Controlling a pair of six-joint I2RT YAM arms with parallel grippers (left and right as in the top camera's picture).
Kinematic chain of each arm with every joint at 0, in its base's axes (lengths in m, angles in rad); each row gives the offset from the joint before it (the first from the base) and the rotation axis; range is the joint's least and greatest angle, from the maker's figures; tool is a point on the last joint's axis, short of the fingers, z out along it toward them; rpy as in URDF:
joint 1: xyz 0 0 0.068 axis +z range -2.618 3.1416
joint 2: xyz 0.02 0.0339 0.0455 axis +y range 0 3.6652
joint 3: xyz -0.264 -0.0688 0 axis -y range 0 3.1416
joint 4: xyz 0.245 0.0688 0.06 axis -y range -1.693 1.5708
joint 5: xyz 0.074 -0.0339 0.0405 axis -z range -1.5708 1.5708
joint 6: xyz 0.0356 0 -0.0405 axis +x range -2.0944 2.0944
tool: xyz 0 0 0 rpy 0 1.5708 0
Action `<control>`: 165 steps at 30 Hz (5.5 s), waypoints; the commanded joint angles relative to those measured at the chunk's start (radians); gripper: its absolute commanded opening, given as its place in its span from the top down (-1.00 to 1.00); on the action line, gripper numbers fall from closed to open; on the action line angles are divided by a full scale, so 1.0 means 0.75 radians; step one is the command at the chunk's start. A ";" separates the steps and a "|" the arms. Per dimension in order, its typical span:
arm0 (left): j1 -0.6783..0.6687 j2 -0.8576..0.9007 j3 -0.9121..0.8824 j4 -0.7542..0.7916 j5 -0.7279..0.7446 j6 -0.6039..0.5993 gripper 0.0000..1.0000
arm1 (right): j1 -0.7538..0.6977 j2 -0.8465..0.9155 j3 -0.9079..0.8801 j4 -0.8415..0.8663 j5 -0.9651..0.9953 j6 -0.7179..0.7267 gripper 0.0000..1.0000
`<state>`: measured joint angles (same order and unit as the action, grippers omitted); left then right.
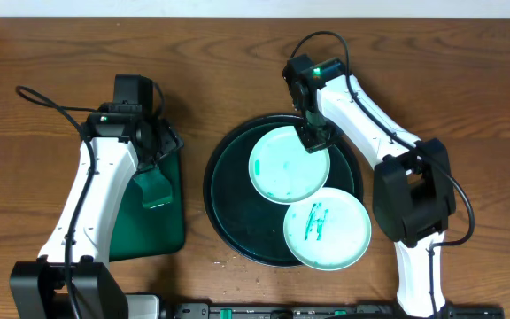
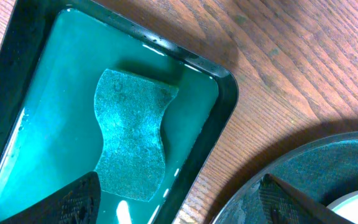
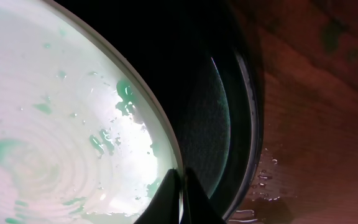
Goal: Clean dirty plates on tray and stack at the side
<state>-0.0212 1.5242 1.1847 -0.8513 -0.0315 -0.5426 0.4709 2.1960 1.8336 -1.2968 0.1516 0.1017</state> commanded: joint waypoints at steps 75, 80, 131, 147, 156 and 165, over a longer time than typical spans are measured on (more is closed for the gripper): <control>0.007 -0.003 0.019 0.006 -0.002 0.009 -0.64 | 0.275 0.130 0.071 0.054 -0.428 -0.171 0.37; 0.007 -0.003 0.019 0.006 -0.002 0.009 -0.64 | 0.276 0.130 0.071 0.067 -0.451 -0.167 0.49; 0.007 -0.003 0.019 -0.004 -0.002 0.009 -0.64 | 0.355 0.116 0.091 0.090 -0.232 -0.037 0.97; 0.007 -0.003 0.019 -0.005 -0.002 0.009 -0.64 | 0.285 0.111 0.219 0.002 -0.085 0.167 0.40; 0.007 -0.003 0.019 0.001 -0.002 0.009 -0.64 | 0.074 0.111 0.218 -0.098 -0.078 0.245 0.35; 0.007 -0.003 0.019 0.014 -0.002 0.009 -0.64 | -0.091 0.111 0.218 -0.143 -0.078 0.211 0.56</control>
<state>-0.0212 1.5242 1.1847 -0.8448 -0.0315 -0.5426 0.4175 2.2841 1.9820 -1.4002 0.0841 0.2707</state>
